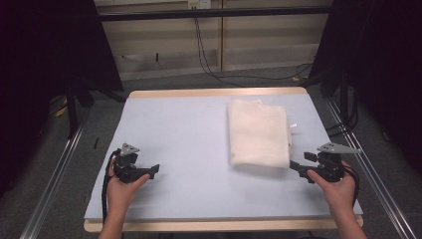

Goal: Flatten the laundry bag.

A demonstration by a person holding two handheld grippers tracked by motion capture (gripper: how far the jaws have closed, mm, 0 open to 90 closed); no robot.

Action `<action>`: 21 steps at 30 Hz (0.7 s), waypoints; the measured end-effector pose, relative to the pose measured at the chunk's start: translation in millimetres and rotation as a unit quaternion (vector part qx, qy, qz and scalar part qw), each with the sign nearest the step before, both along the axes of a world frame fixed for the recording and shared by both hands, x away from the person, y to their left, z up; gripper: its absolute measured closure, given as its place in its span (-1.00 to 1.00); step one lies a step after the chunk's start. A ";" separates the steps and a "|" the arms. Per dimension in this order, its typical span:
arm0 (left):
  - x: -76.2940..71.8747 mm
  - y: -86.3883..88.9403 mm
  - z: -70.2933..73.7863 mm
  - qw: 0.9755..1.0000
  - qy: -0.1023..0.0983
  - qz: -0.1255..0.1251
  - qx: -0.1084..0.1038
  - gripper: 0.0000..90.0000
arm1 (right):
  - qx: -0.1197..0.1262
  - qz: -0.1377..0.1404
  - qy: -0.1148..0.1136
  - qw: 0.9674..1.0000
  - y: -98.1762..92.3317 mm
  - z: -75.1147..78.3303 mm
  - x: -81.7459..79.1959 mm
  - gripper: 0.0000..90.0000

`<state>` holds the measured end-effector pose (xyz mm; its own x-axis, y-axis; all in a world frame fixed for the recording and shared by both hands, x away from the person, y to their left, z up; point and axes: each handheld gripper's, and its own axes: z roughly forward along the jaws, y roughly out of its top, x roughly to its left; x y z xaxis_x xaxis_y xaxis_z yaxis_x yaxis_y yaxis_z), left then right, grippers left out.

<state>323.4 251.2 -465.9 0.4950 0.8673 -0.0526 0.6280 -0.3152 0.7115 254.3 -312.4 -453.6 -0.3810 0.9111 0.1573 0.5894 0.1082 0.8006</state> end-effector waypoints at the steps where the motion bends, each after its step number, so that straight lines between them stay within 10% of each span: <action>1: -0.3 -0.6 0.0 1.000 0.001 -0.001 0.000 -0.88 | 0.001 0.002 -0.005 1.000 1.6 0.6 0.3 -0.34; 21: -1.6 -6.6 3.1 1.000 -0.001 -0.009 0.006 -0.84 | 0.001 0.038 0.022 0.999 24.0 -7.2 18.8 0.12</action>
